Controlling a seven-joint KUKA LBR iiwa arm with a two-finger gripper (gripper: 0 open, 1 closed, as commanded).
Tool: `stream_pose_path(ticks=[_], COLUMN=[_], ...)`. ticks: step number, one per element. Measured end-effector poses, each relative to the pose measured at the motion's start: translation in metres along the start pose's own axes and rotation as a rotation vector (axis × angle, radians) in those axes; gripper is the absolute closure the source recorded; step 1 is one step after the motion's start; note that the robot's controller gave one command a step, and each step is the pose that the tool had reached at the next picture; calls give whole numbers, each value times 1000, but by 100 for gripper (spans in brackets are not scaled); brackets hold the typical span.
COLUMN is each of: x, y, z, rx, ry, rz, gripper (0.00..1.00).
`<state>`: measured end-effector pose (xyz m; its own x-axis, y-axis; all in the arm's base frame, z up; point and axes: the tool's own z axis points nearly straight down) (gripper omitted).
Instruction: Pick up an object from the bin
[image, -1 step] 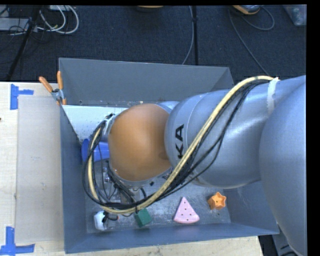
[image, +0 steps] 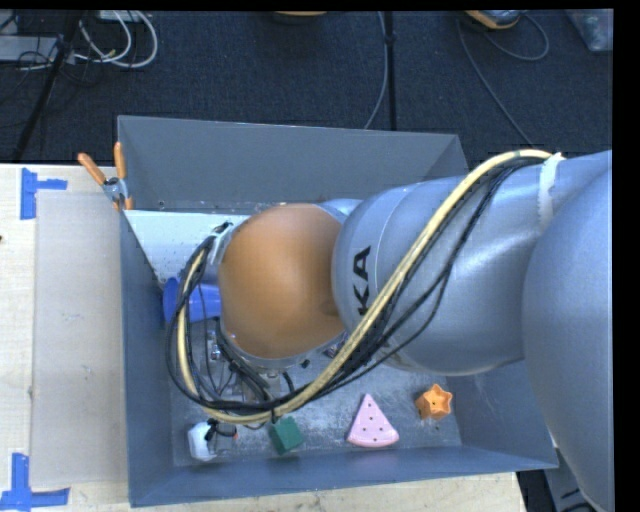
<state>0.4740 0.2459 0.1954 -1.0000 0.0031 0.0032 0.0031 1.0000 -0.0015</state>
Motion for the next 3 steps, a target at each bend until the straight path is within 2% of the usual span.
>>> stream_pose_path(ticks=[1, 2, 3], x=[-1, 3, 0], y=[-4, -2, -12], z=[54, 69, 60], rx=[0, 0, -1], ry=[3, 3, 4], rz=[-163, -448, -409], gripper=[0, 0, 0])
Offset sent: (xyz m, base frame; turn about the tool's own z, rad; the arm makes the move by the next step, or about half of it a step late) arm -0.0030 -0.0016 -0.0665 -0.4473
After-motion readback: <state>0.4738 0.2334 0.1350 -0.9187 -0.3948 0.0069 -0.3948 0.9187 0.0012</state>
